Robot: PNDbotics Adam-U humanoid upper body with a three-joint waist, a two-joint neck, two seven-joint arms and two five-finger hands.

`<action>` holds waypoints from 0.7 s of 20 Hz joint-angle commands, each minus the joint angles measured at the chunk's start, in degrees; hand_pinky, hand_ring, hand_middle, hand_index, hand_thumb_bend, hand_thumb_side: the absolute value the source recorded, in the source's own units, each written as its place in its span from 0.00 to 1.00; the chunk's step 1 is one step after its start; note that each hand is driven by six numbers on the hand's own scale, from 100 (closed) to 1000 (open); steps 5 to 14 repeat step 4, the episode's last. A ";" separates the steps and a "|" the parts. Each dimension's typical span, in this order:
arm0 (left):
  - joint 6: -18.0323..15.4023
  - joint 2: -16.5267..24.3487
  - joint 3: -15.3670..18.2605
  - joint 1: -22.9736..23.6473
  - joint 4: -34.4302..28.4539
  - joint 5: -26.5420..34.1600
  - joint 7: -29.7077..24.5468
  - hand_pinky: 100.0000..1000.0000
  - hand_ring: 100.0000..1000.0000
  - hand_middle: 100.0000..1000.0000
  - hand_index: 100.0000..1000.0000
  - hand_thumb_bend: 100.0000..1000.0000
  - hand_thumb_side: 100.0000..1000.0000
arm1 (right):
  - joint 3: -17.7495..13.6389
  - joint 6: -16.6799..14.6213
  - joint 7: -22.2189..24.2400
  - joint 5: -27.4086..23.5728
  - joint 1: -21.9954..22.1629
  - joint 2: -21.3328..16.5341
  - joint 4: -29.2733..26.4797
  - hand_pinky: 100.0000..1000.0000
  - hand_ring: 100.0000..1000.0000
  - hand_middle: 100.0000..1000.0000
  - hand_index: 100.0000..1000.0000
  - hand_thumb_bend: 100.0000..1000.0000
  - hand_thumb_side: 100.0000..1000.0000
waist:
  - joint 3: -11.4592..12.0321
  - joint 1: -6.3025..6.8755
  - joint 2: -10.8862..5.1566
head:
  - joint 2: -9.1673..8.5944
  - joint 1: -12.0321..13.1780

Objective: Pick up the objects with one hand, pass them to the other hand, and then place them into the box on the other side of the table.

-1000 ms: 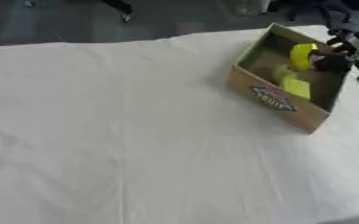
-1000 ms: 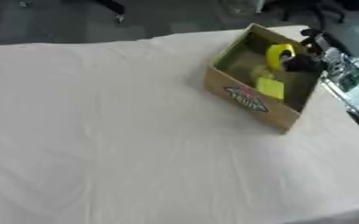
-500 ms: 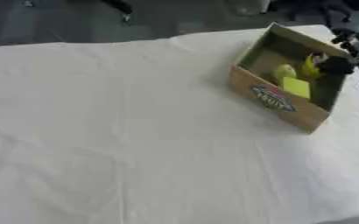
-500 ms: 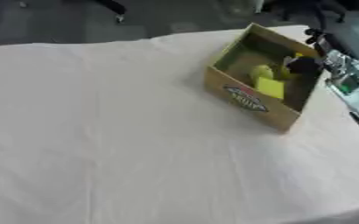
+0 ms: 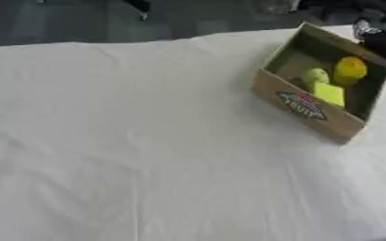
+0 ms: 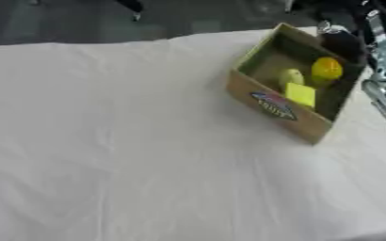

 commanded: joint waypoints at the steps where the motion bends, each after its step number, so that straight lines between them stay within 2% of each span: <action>1: 0.05 -0.76 2.63 -0.99 0.16 3.60 2.84 0.45 0.52 0.47 0.73 0.54 0.33 | -2.05 -7.82 -3.30 -3.36 0.54 1.59 -5.34 1.00 0.95 0.97 1.00 0.00 0.44 | -0.16 0.13 -0.84 | -0.59 1.67; 4: -0.84 -2.15 4.22 -1.15 1.70 9.59 5.55 0.45 0.52 0.47 0.74 0.51 0.43 | -2.51 -14.30 -3.20 -2.10 1.46 4.80 -5.74 1.00 0.94 0.97 1.00 0.00 0.42 | -0.28 0.34 -0.79 | -1.00 3.74; 14: -0.84 -2.15 4.22 -1.15 1.70 9.59 5.55 0.45 0.52 0.47 0.74 0.51 0.43 | -2.51 -14.30 -3.20 -2.10 1.46 4.80 -5.74 1.00 0.94 0.97 1.00 0.00 0.42 | -0.28 0.34 -0.79 | -1.00 3.74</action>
